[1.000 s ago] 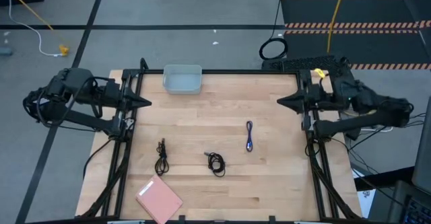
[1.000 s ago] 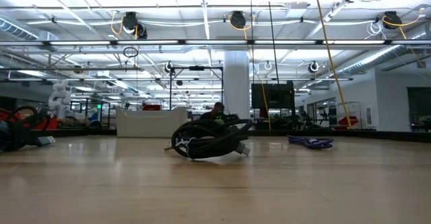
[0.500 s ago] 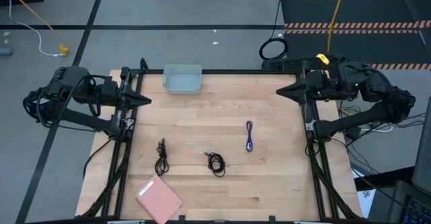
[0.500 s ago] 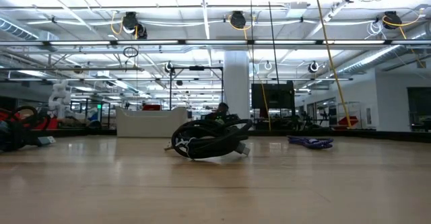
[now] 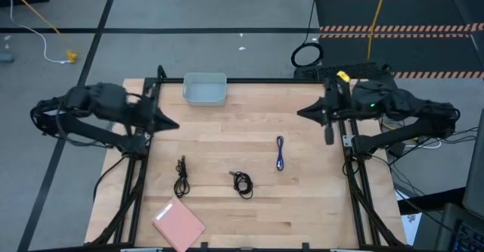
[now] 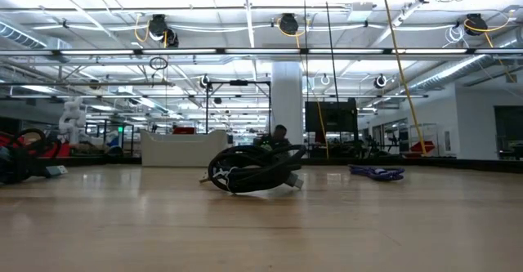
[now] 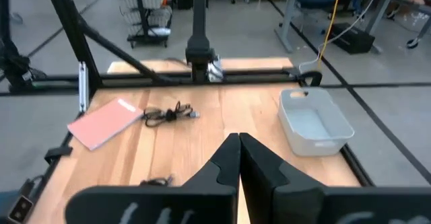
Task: Pick and place USB-C Cables
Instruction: Put the left black charger cable into the white bin
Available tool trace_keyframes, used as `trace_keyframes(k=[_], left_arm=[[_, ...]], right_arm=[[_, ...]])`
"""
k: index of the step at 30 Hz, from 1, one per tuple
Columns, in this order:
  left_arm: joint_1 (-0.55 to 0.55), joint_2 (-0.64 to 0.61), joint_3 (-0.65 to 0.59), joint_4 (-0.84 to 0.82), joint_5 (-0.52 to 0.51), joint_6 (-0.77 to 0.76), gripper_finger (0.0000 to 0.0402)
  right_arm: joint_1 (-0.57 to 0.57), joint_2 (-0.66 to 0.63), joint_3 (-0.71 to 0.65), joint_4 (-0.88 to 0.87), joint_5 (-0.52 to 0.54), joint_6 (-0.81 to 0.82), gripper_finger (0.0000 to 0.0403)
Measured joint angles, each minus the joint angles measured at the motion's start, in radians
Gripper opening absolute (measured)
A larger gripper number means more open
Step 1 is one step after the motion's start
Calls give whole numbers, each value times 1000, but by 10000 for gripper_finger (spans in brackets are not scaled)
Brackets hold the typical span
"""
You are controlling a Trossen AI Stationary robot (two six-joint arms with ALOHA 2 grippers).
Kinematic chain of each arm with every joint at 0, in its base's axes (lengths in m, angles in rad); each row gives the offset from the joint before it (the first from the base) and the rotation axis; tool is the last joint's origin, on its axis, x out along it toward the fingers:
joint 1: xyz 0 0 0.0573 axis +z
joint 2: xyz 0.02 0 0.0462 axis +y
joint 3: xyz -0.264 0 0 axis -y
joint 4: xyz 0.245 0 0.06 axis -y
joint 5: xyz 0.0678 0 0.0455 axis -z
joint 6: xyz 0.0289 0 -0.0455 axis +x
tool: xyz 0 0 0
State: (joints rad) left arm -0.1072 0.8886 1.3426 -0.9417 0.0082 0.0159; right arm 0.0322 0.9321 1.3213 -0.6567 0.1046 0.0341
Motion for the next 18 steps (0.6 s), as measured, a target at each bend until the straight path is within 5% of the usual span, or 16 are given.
trace_keyframes(k=[7, 18], left_arm=[[-88, 153, -1, -190, 1, -86, 33], [-155, 347, -1, -400, -17, -214, 124]], right_arm=[[0, 0, -128, 118, 0, 4, 0], [3, -1, -243, 184, -1, 34, 0]])
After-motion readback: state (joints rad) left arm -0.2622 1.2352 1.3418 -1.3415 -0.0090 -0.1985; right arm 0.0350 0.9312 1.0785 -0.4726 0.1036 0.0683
